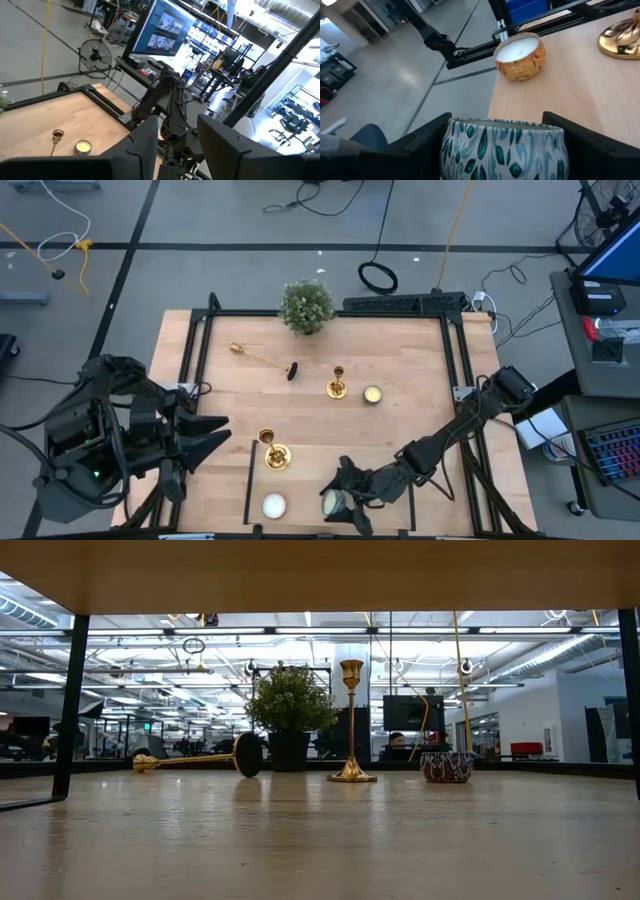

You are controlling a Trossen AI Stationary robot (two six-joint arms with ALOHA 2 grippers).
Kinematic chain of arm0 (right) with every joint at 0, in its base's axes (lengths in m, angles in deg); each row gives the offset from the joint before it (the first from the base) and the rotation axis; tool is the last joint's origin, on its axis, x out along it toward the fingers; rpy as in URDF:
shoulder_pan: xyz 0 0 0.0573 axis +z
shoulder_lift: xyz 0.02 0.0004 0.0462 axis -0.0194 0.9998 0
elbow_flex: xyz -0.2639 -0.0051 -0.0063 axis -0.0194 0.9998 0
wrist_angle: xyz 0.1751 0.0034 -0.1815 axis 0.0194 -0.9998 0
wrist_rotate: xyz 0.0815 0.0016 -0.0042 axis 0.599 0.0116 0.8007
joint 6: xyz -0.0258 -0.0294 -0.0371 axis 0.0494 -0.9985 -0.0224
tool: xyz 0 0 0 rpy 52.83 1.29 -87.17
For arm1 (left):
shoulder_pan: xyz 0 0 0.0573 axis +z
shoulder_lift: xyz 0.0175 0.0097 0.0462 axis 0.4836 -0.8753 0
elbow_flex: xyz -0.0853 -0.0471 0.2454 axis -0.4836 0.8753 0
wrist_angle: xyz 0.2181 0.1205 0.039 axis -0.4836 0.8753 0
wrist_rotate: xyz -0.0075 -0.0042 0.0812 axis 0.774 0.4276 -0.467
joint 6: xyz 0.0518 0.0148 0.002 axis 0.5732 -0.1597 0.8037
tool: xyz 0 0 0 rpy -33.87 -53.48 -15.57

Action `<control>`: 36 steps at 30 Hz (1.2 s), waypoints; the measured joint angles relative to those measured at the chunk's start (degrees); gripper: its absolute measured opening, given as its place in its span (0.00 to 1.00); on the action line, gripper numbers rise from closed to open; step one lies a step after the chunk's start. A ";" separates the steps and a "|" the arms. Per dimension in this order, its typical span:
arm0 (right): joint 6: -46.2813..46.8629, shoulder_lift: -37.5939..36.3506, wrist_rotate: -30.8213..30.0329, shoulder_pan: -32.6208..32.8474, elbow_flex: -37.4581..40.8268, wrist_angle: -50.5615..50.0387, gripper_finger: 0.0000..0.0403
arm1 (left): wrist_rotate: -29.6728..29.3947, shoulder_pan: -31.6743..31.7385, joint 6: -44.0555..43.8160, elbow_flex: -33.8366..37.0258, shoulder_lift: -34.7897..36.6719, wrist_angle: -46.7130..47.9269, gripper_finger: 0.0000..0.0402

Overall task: Pick & Place candle stick holders
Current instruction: Put the light blue scented candle on the shelf

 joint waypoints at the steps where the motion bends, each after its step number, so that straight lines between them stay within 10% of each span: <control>1: -0.08 0.00 -0.01 -0.04 0.00 -0.28 0.72 | 0.00 0.00 0.00 0.00 0.00 0.00 0.35; 36: -1.27 1.78 -0.39 -1.20 0.04 9.43 0.84 | 1.25 0.00 -1.29 0.00 -0.57 -0.11 0.37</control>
